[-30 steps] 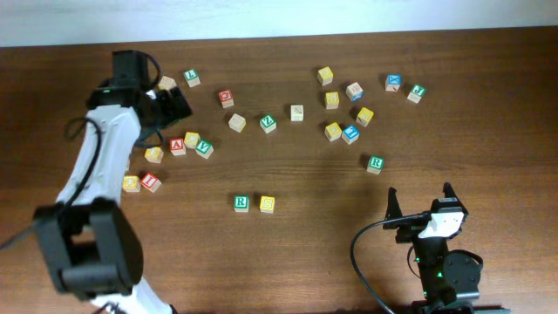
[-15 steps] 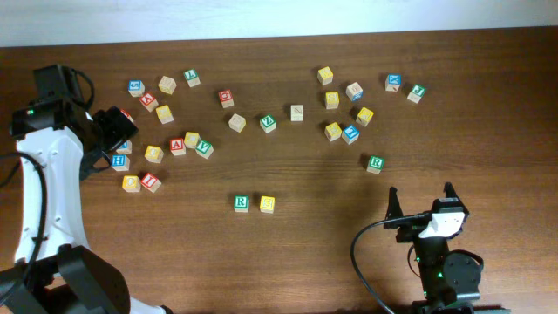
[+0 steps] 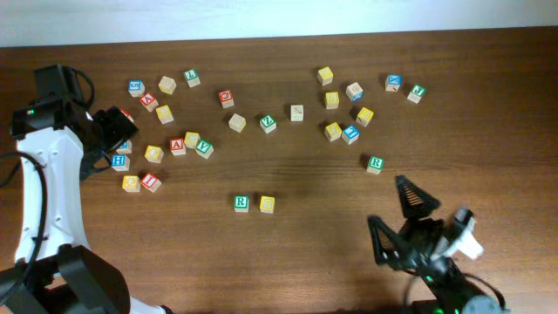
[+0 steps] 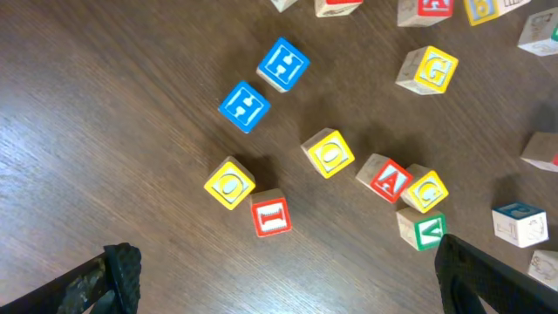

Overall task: Spell out RSS
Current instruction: 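Reach the right gripper to a yellow S block and grasp it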

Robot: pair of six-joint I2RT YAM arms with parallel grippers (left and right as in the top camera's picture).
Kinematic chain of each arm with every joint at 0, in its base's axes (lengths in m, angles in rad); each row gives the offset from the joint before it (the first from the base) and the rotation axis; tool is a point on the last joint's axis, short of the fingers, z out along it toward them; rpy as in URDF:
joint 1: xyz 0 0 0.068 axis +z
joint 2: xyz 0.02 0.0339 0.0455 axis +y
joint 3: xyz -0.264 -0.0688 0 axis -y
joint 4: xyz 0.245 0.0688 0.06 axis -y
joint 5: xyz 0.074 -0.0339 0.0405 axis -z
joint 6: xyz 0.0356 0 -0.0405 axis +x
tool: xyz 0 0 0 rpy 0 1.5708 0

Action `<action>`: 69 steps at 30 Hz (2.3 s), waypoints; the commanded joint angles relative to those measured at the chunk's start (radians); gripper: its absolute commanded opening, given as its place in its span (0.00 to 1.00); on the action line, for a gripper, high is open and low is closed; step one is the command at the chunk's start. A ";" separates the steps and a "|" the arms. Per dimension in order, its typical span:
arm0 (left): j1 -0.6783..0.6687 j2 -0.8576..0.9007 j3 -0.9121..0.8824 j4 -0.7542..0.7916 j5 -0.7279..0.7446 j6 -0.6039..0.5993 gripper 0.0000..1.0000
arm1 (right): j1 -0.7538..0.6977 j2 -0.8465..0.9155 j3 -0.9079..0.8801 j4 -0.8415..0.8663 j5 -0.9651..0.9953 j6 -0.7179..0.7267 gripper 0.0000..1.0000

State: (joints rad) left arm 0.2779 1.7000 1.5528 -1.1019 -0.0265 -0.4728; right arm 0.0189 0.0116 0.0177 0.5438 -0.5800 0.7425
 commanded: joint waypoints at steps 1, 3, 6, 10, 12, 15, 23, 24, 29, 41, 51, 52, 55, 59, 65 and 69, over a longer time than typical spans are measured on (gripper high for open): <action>0.005 0.000 0.003 0.000 -0.003 -0.012 0.99 | -0.006 -0.005 0.054 0.042 0.155 0.125 0.98; 0.005 0.000 0.003 0.000 -0.003 -0.012 0.99 | -0.006 0.001 0.126 0.040 0.252 0.105 0.98; 0.005 0.000 0.003 0.000 -0.003 -0.012 0.99 | -0.006 0.069 0.306 -0.015 0.277 -0.092 0.98; 0.005 0.000 0.003 0.001 -0.003 -0.012 0.99 | -0.006 0.263 0.595 -0.332 0.247 -0.329 0.98; 0.005 0.000 0.003 0.000 -0.003 -0.012 0.99 | -0.006 0.393 0.740 -0.491 0.204 -0.459 0.98; 0.005 0.000 0.003 0.000 -0.003 -0.012 0.99 | -0.006 0.603 0.944 -0.708 0.152 -0.579 0.98; 0.005 0.000 0.003 0.000 -0.003 -0.012 0.99 | 0.055 1.170 1.401 -1.091 0.121 -0.635 0.98; 0.005 0.000 0.003 0.001 -0.003 -0.012 0.99 | 0.084 1.263 1.463 -1.136 0.130 -0.640 0.98; 0.005 0.000 0.003 0.000 -0.003 -0.012 0.99 | 0.184 1.603 1.700 -1.339 0.433 -0.643 0.98; 0.005 0.000 0.003 0.000 -0.003 -0.012 0.99 | 0.210 2.051 1.832 -1.373 0.379 -0.660 0.98; 0.005 0.000 0.003 0.000 -0.003 -0.012 0.99 | 0.211 2.219 1.831 -1.291 0.552 -0.505 0.85; 0.005 0.000 0.003 0.001 -0.003 -0.012 0.99 | 0.212 2.230 1.831 -1.285 0.552 -0.505 0.84; 0.005 0.000 0.003 0.000 -0.003 -0.012 0.99 | 0.213 2.264 1.831 -1.254 0.557 -0.506 0.84; 0.005 0.000 0.003 0.000 -0.003 -0.012 0.99 | 0.222 2.292 1.831 -1.201 0.589 -0.506 0.80; 0.005 0.000 0.003 0.000 -0.003 -0.012 0.99 | 0.257 2.306 1.831 -1.146 0.673 -0.581 0.73; 0.005 0.000 0.003 0.000 -0.003 -0.012 0.99 | 0.270 2.328 1.831 -1.121 0.724 -0.588 0.70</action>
State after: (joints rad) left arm 0.2783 1.7000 1.5528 -1.1023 -0.0261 -0.4725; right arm 0.2714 2.2993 1.8290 -0.5900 0.0811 0.1829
